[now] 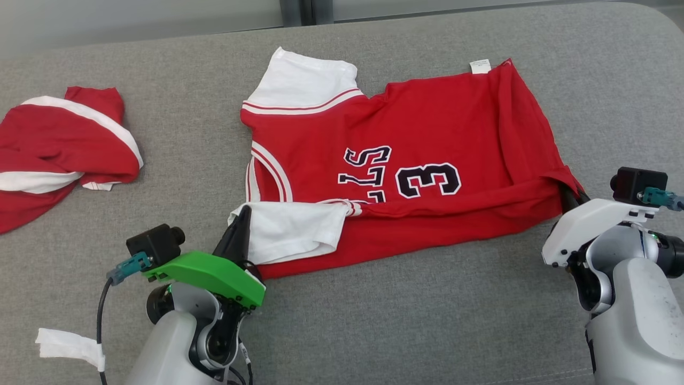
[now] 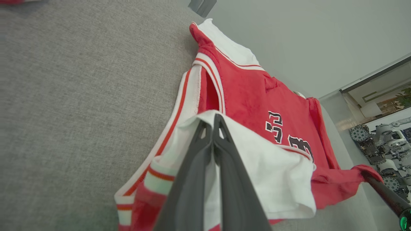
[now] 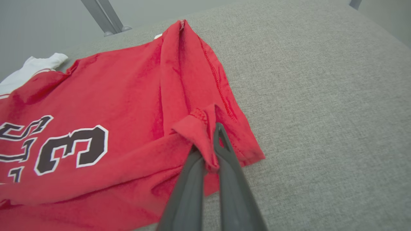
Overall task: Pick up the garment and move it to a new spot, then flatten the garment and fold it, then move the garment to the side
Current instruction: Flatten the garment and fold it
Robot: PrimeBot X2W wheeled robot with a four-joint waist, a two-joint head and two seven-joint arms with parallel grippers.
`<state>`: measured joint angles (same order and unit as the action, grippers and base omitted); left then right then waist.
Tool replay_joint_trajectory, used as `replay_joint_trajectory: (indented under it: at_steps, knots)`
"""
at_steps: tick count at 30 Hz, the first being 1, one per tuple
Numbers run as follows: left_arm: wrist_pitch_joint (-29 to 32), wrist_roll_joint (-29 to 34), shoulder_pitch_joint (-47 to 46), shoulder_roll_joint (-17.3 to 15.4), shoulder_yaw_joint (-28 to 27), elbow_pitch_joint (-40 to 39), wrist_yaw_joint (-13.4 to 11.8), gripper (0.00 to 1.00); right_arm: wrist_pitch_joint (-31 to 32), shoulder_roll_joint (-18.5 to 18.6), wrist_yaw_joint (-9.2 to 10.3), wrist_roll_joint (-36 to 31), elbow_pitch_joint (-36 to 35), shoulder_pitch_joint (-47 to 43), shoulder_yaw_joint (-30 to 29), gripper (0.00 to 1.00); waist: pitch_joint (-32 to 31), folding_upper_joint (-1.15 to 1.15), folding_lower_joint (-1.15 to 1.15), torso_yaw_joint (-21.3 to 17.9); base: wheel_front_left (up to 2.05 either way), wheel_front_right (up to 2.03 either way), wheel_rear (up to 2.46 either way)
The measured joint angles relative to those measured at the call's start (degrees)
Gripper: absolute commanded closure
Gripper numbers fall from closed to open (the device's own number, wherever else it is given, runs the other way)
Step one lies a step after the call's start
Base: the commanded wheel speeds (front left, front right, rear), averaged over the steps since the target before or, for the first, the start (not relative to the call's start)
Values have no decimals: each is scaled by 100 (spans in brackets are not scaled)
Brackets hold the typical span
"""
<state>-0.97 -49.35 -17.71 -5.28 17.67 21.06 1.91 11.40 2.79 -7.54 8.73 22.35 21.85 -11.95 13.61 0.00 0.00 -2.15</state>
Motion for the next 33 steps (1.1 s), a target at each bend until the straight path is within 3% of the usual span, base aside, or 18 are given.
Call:
replay_joint_trajectory:
  at_steps: [1,2,3,4,5,12,18,26,33]
  knots:
    - [-38,0,-28,20,-11,54,-32,93,-32,0,0,0,53,20,-11,60,5,0,0,2,0,0,0]
    - [-77,0,-71,31,-15,130,-45,81,-83,-1,0,0,115,55,-22,0,11,0,0,4,0,0,0]
    - [-92,0,-116,42,-9,190,-45,63,-138,0,0,1,177,100,-29,0,18,0,0,4,0,0,0]
    - [-115,-1,-149,54,-1,241,-45,13,-175,0,0,2,223,136,-33,0,25,0,0,4,0,0,0]
    - [-131,-2,-189,73,8,313,-48,0,-215,0,0,3,287,177,-35,0,33,0,0,4,0,0,0]
    - [-650,44,-435,130,-52,659,-152,0,-703,1,0,-38,509,380,-154,0,41,0,0,35,0,0,0]
    - [-1045,348,-465,51,4,766,-165,0,-733,-1,0,-115,559,391,-248,0,-44,0,0,64,0,0,0]
    - [-1244,1092,263,-441,377,383,-359,0,36,129,0,-644,249,-4,-474,0,-194,0,0,80,0,0,0]
    - [-790,1410,684,-639,797,14,-565,0,953,365,0,-626,161,-58,-238,0,-196,0,0,146,0,0,0]
